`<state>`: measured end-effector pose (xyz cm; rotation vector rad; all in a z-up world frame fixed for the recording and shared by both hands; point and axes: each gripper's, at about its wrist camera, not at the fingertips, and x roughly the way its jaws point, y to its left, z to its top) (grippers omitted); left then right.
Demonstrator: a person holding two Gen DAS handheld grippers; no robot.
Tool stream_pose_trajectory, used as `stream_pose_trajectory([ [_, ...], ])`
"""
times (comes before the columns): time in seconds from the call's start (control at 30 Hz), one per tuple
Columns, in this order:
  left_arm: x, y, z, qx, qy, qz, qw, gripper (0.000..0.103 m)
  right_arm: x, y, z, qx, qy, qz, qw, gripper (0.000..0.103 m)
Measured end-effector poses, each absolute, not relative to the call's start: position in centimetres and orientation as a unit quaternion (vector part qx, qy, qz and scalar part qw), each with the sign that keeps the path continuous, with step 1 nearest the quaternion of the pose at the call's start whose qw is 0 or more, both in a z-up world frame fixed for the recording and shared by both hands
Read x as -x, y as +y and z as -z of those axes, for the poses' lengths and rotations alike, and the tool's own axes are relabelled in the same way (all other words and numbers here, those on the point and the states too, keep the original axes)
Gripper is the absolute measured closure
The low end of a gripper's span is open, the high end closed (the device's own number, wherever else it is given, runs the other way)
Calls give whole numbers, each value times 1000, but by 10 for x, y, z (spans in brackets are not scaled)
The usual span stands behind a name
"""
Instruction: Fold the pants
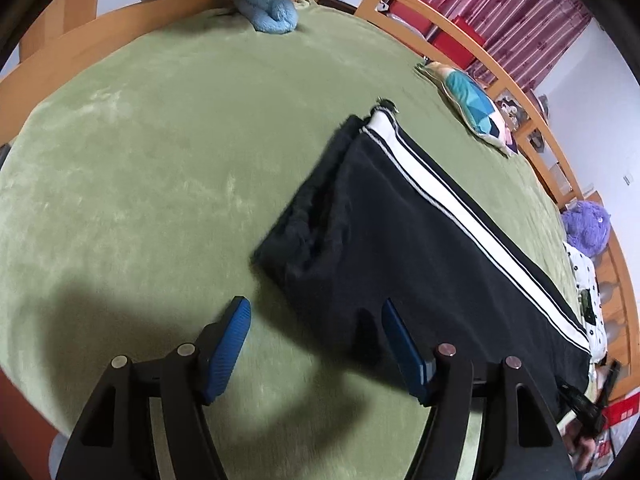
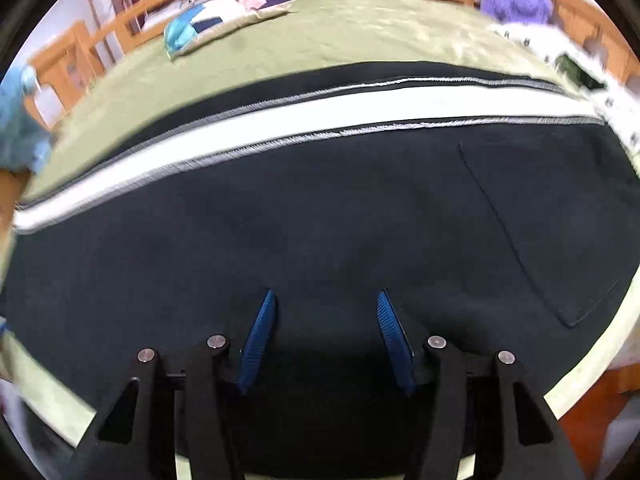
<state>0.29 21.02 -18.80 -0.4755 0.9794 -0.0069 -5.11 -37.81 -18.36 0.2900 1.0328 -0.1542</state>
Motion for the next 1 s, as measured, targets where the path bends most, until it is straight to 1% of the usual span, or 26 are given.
stream_pose_trajectory([
  [0.07, -13, 212, 191, 224, 462, 2, 858, 37, 60, -376, 180, -160, 487, 65, 856, 49],
  [0.2, -30, 214, 195, 232, 452, 5, 861, 40, 67, -369, 181, -146, 494, 84, 853, 49],
  [0.23, -33, 214, 195, 233, 450, 2, 862, 45, 66, -367, 185, -148, 498, 86, 850, 49],
  [0.27, -37, 216, 194, 233, 450, -6, 862, 64, 66, -366, 186, -150, 498, 88, 849, 49],
  [0.3, -38, 218, 194, 235, 450, -7, 861, 74, 67, -367, 186, -154, 497, 90, 849, 49],
  [0.37, -41, 220, 190, 241, 453, 2, 858, 79, 67, -370, 185, -163, 499, 93, 846, 49],
  [0.53, -32, 217, 167, 230, 440, -15, 868, 79, 67, -378, 180, -167, 492, 95, 849, 49],
  [0.63, -34, 199, 146, 181, 442, -34, 878, 79, 71, -386, 175, -176, 483, 88, 853, 49],
  [0.77, -33, 131, 79, 36, 419, -50, 906, 79, 77, -398, 168, -177, 475, 84, 858, 49],
  [0.83, -28, 95, 50, 1, 401, -29, 916, 79, 79, -407, 164, -180, 470, 83, 860, 49],
  [0.93, -17, 18, 9, -53, 370, 14, 927, 79, 84, -424, 156, -189, 460, 80, 864, 49],
  [1.0, -14, -26, -3, -74, 363, 44, 928, 80, 87, -437, 151, -196, 453, 80, 866, 49],
])
